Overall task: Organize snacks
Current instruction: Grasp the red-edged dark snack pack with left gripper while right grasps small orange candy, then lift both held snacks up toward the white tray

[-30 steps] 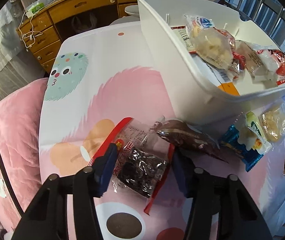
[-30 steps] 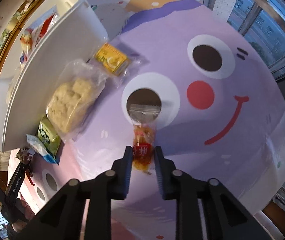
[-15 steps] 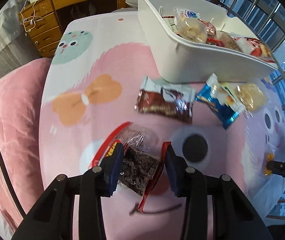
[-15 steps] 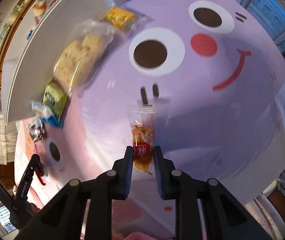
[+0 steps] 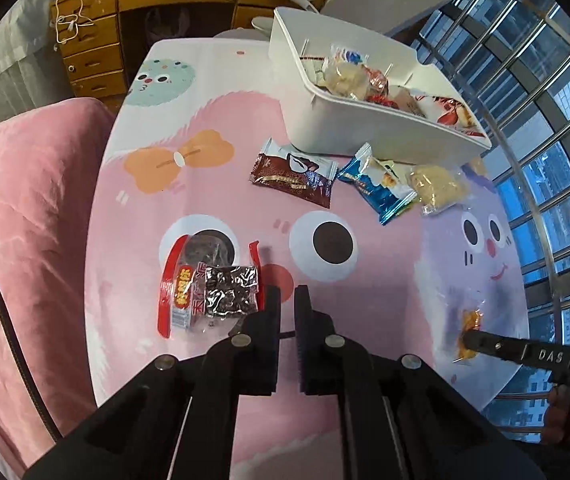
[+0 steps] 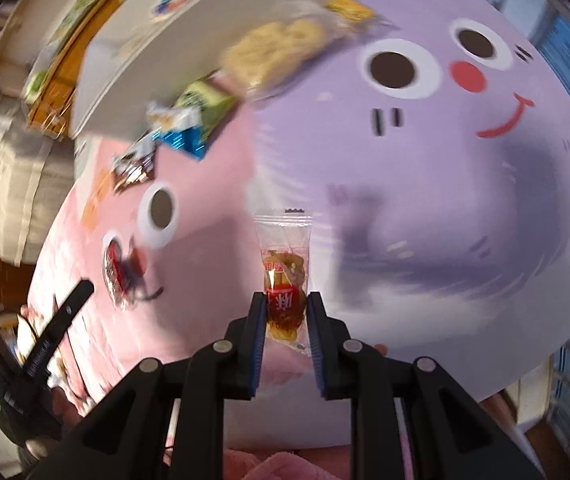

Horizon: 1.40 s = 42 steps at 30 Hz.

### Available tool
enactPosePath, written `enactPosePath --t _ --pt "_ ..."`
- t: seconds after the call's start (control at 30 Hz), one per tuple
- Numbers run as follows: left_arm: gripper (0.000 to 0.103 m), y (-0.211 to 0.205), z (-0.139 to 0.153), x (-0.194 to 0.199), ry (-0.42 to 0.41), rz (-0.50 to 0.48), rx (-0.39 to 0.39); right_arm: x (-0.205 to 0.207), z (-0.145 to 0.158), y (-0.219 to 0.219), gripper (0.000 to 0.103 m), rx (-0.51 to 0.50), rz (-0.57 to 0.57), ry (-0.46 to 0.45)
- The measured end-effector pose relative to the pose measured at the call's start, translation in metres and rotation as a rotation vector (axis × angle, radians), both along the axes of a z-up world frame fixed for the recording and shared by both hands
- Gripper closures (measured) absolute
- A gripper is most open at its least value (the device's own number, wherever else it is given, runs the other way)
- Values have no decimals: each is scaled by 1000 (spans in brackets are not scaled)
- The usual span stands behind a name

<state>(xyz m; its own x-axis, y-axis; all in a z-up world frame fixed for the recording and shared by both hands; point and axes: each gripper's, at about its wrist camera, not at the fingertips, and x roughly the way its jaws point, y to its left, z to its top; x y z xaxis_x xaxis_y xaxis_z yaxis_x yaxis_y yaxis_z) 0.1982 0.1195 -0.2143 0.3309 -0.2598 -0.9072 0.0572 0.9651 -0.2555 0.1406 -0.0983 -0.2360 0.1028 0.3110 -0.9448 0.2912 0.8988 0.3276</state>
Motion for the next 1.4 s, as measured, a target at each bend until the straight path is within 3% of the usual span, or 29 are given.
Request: enactPosePath --t 0.13,0.33,0.47,0.57,0.8,1.13,1.3,1.4 --pt "95 11 3 -8 11 50 -7 0 14 16 83 -20 95 -59" --pt "73 33 -8 -9 71 168 -43 5 36 20 83 -52 199 -144" --pt "40 35 -21 -1 107 193 -19 1 51 10 83 -87 243 -199" --pt "32 34 -33 9 140 191 -7 2 53 7 83 -105 264 -219" --pt "32 28 -60 30 193 162 69 3 56 4 83 -155 286 -238" --pt "32 24 -80 44 218 141 121 10 44 6 83 -174 306 -189" --pt "52 20 -75 44 178 128 112 13 43 5 83 -181 324 -180" --pt "55 16 -74 43 171 125 123 16 42 5 83 -183 334 -174"
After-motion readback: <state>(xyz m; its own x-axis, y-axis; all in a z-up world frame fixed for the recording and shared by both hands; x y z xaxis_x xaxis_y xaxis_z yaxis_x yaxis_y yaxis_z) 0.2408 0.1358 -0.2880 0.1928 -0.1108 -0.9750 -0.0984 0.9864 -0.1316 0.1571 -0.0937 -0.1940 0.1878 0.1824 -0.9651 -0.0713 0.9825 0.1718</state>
